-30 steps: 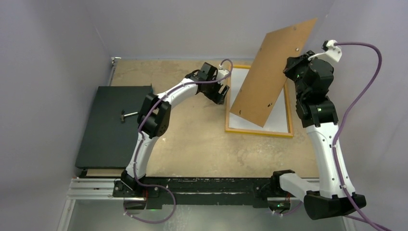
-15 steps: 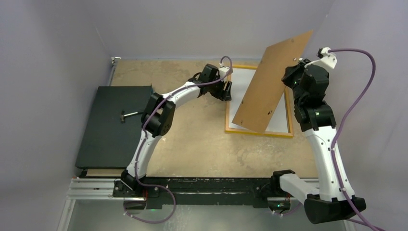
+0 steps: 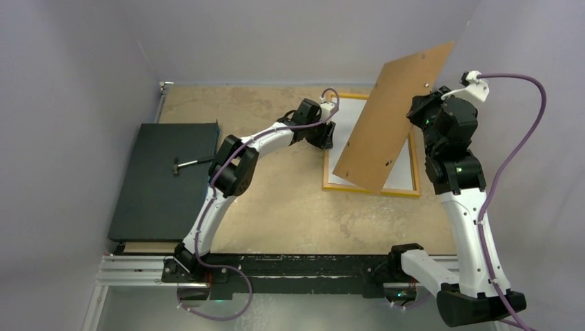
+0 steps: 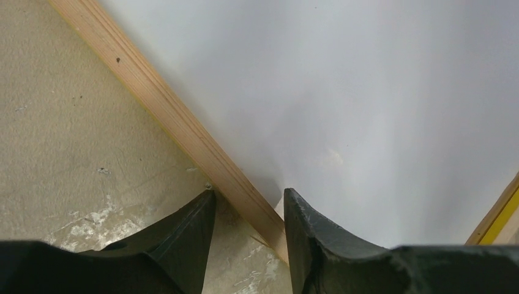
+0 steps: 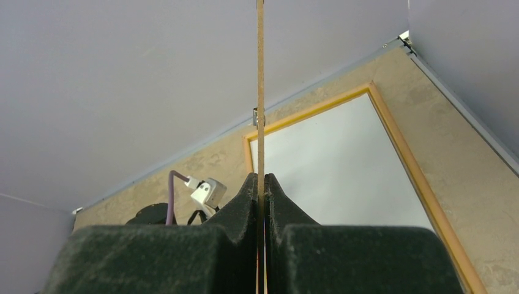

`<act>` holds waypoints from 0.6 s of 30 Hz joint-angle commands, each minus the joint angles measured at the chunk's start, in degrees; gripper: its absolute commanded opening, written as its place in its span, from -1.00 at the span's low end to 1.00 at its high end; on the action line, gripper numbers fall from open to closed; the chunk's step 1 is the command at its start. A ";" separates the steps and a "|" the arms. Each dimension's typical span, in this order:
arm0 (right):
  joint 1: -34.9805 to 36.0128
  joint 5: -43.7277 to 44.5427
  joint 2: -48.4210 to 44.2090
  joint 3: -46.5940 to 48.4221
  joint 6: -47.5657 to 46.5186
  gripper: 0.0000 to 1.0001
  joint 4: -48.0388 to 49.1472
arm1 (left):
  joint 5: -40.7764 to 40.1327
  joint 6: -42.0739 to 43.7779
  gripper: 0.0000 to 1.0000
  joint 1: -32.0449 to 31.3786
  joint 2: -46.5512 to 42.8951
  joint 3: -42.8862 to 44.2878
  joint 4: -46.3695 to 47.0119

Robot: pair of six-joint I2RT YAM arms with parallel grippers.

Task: Put the photo into the frame
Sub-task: Move the photo frame to the center of the board.

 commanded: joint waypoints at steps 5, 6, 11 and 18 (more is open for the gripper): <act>-0.17 -0.45 -1.96 0.37 1.37 -1.00 6.07 | -5.94 -0.33 -0.43 -0.12 -0.89 -2.43 1.23; -0.21 -0.67 -2.04 0.26 1.53 -1.00 6.08 | -6.93 -0.11 -0.49 0.00 -1.42 -3.32 1.45; -0.21 -1.61 -1.97 -0.11 1.89 -1.00 6.32 | -11.35 0.76 -0.72 0.71 -4.44 -8.49 1.79; -0.23 -3.76 -1.89 -2.05 3.26 -1.00 7.00 | -13.41 0.93 -0.88 4.16 -12.23 -18.66 3.02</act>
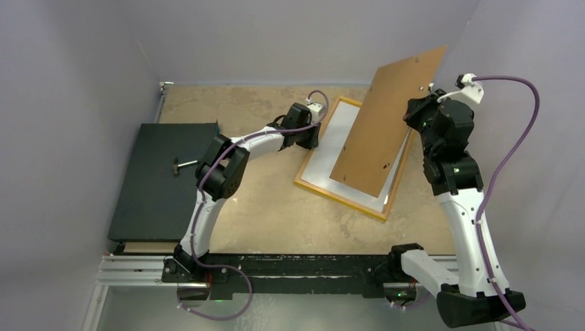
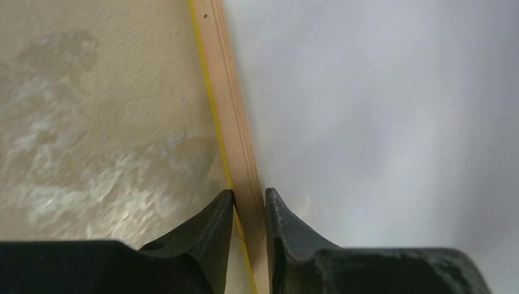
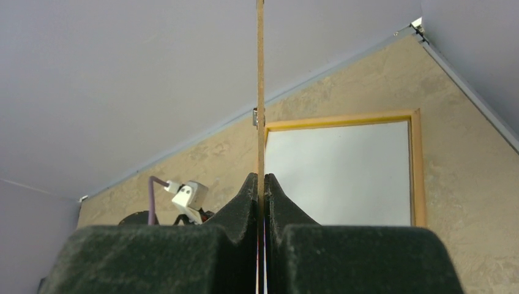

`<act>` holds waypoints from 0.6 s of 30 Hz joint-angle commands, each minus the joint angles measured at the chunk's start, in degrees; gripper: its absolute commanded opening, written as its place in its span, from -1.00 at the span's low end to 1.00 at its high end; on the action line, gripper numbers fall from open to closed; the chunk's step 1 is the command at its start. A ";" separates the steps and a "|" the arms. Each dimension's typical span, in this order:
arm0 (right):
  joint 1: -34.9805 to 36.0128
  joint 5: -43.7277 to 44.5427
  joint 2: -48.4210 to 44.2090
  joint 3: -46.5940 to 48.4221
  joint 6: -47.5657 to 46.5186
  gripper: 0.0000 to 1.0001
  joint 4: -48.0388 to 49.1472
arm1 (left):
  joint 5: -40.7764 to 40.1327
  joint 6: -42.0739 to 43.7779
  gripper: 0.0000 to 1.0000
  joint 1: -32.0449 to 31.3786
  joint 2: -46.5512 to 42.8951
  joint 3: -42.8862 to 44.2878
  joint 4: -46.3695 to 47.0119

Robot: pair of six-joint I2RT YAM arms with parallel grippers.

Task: Put the photo into the frame
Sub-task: Move the photo frame to the center of the board.

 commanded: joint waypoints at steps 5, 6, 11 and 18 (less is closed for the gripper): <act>-0.22 -4.94 -1.01 -2.23 4.67 -1.00 8.05 | -5.02 2.06 -0.95 7.47 -11.49 -14.15 -3.51; -0.21 -5.83 -0.91 -2.71 5.26 -1.00 8.60 | -4.83 1.99 -0.97 8.57 -12.72 -15.84 -3.54; -0.22 -12.58 0.98 -5.86 9.89 -1.00 12.41 | -3.58 0.98 -1.00 14.51 -18.99 -24.02 -3.85; -0.22 -24.42 6.96 -10.92 19.42 -1.00 21.30 | 1.78 -0.17 -1.00 19.39 -27.72 -33.93 -5.80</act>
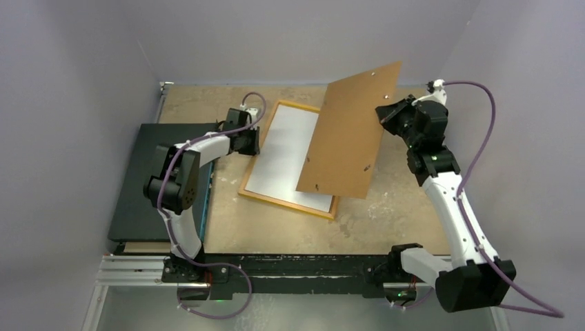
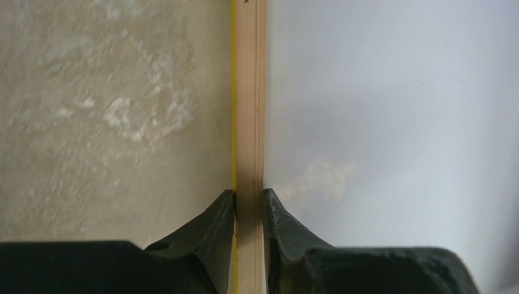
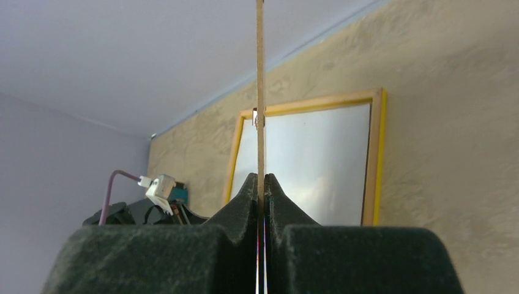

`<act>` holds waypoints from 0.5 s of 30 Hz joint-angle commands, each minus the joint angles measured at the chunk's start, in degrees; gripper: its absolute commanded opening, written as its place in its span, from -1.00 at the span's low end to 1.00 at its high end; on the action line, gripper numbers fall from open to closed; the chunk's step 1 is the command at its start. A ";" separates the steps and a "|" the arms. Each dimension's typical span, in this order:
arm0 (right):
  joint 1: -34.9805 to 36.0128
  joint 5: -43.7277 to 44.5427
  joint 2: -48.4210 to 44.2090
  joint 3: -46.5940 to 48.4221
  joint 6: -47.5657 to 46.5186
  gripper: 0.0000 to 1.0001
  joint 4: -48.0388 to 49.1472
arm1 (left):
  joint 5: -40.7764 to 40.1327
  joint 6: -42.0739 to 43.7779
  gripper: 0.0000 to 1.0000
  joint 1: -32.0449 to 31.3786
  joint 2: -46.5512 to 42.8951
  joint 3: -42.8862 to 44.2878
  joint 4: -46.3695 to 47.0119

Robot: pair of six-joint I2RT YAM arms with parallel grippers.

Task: Put the photo into the frame
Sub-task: Move the photo frame to the center of the board.

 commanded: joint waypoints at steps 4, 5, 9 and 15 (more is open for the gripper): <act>-0.18 -16.13 6.18 -4.88 13.96 -1.00 19.20 | 10.77 -3.06 -0.85 1.50 -8.91 -7.79 -4.35; -0.19 -17.35 7.32 -5.35 14.64 -1.00 20.31 | 12.51 -3.63 -0.77 1.54 -10.24 -8.62 -4.16; -0.20 -22.02 10.55 -7.21 16.13 -1.00 24.56 | 19.24 -3.96 -0.50 2.16 -13.29 -11.31 -3.65; -0.20 -27.41 14.74 -7.36 16.24 -1.00 26.82 | 25.39 -1.57 -0.29 5.55 -17.02 -11.06 -5.80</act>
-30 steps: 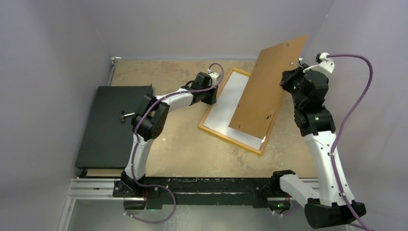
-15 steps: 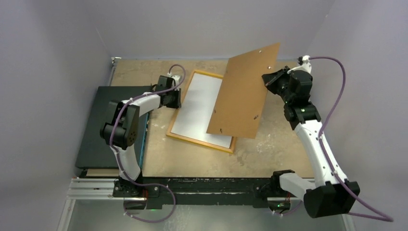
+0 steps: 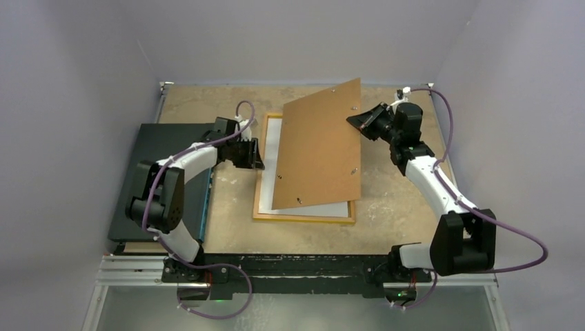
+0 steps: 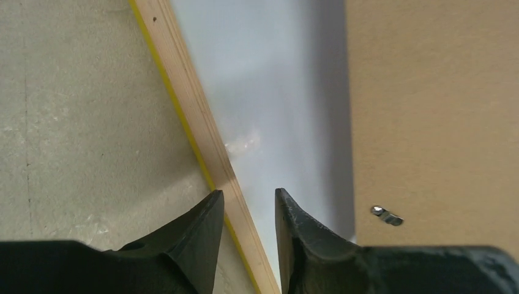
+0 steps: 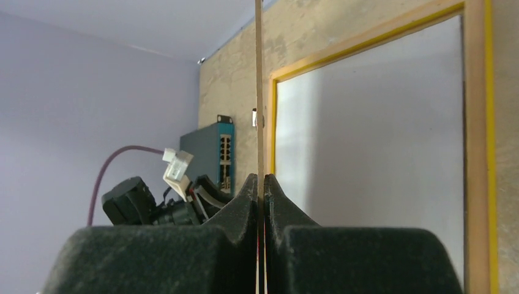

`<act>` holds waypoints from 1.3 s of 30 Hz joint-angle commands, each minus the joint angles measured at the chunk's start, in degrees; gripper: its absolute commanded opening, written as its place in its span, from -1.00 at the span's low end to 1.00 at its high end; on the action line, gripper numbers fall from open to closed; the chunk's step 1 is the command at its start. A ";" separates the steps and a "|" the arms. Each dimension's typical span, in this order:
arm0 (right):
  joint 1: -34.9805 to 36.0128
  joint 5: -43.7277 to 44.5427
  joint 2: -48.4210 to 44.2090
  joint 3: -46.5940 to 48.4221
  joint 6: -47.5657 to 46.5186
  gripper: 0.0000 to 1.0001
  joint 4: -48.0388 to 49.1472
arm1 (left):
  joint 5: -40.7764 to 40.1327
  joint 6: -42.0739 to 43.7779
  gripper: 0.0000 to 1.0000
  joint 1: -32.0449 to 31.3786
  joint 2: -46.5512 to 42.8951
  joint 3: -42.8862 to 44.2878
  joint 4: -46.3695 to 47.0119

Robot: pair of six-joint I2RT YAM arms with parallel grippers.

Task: Put the photo into the frame
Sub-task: Move the photo frame to the center of the board, then place the photo frame item in the photo frame.

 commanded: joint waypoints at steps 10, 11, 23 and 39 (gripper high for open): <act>-0.22 -10.74 5.88 0.40 4.18 -1.00 14.32 | 0.22 10.94 -0.18 6.96 -4.81 10.83 -8.31; -0.22 -10.75 6.44 0.26 4.34 -1.00 14.78 | -0.43 11.56 -0.19 7.08 -4.39 11.09 -8.60; -0.22 -7.58 10.43 -3.04 7.51 -1.00 19.50 | -7.10 18.08 -0.55 7.14 0.02 8.70 -7.61; 1.18 -6.90 12.81 -6.23 10.65 -1.00 23.02 | -7.85 17.90 -0.56 2.08 5.08 4.28 -1.38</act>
